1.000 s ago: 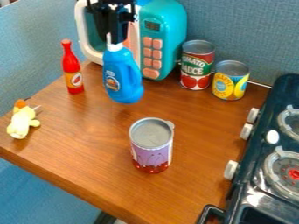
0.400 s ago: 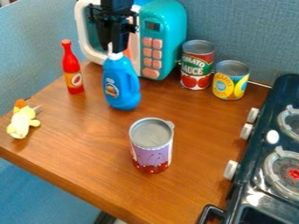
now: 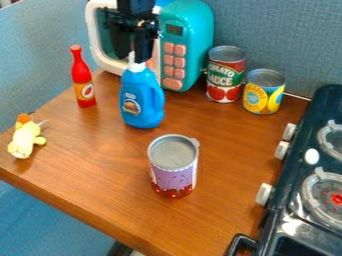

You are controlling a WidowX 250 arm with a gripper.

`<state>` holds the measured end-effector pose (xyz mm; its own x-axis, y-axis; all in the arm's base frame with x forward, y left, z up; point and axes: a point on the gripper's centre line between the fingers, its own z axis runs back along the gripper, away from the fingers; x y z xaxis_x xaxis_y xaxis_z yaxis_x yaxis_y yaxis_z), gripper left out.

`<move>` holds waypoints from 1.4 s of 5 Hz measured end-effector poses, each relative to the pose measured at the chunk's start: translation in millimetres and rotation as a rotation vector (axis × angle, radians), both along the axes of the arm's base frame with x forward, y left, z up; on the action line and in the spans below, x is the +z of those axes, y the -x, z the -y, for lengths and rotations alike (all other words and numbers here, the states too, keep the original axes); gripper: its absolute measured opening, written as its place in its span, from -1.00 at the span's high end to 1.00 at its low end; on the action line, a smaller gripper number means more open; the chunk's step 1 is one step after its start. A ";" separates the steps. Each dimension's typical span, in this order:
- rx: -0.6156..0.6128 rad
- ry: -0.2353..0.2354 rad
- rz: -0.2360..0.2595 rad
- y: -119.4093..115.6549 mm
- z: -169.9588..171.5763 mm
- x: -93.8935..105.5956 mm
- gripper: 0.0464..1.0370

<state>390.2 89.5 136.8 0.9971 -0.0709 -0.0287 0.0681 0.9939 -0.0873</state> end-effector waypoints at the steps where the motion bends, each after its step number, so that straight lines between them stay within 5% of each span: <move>1: -0.005 0.001 -0.003 0.1 0.7 -1.0 -0.93; 3: -0.019 -0.004 0.020 10.9 2.2 12.3 -0.93; 4: -0.063 -0.036 0.015 44.3 5.4 25.2 -0.93; 5: -0.078 -0.118 0.008 82.3 2.1 35.6 -0.93; 7: 0.034 -0.169 -0.043 131.9 -45.3 18.7 -0.93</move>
